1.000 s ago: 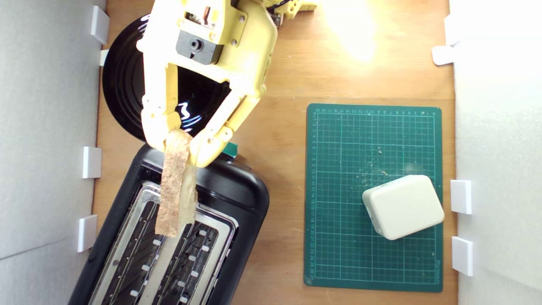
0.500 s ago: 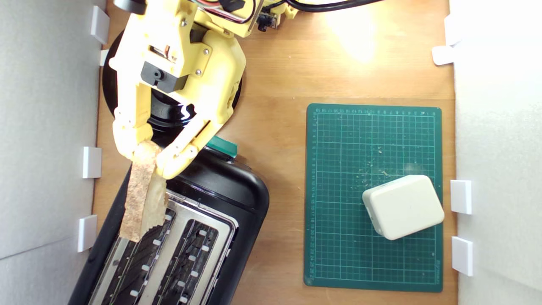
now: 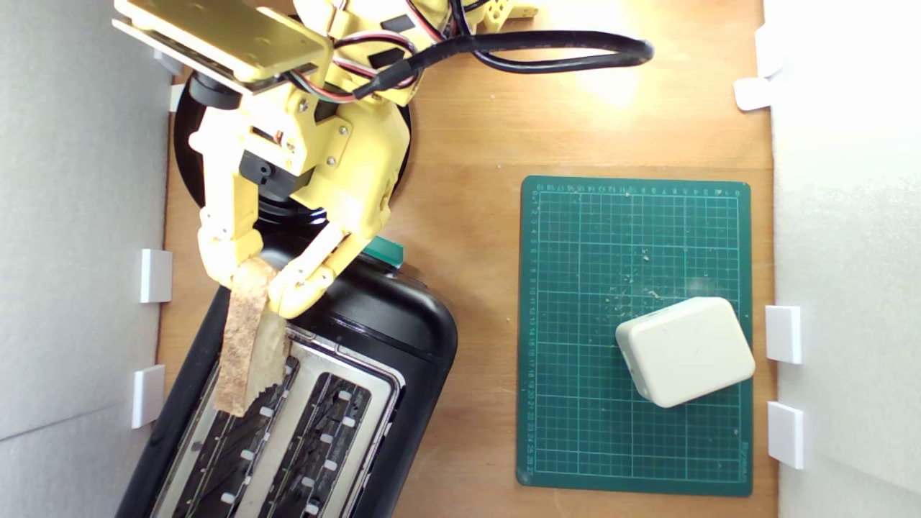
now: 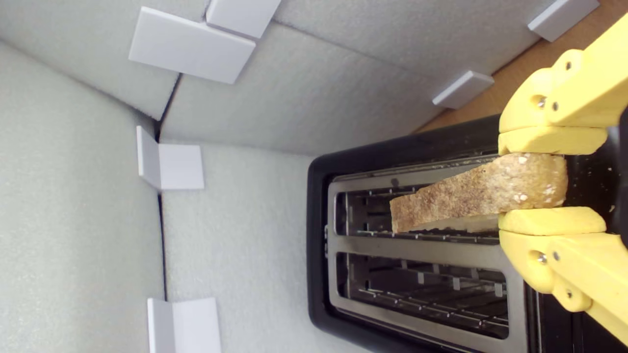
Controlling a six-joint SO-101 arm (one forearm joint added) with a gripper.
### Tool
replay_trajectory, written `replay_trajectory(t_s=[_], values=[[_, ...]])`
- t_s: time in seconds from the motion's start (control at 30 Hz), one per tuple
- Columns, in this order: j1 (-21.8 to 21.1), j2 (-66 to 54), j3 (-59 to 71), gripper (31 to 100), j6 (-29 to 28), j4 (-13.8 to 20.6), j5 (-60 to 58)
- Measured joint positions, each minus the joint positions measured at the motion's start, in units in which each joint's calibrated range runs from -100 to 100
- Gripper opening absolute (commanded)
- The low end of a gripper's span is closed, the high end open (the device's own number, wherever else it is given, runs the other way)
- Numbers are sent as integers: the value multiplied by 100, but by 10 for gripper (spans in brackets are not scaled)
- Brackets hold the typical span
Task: Pick bread and place in toaster
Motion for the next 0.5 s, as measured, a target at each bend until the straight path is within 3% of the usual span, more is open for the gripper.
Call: replay_trajectory(t_s=[0.5], values=[[137,319,-55,539,0,9,-161]])
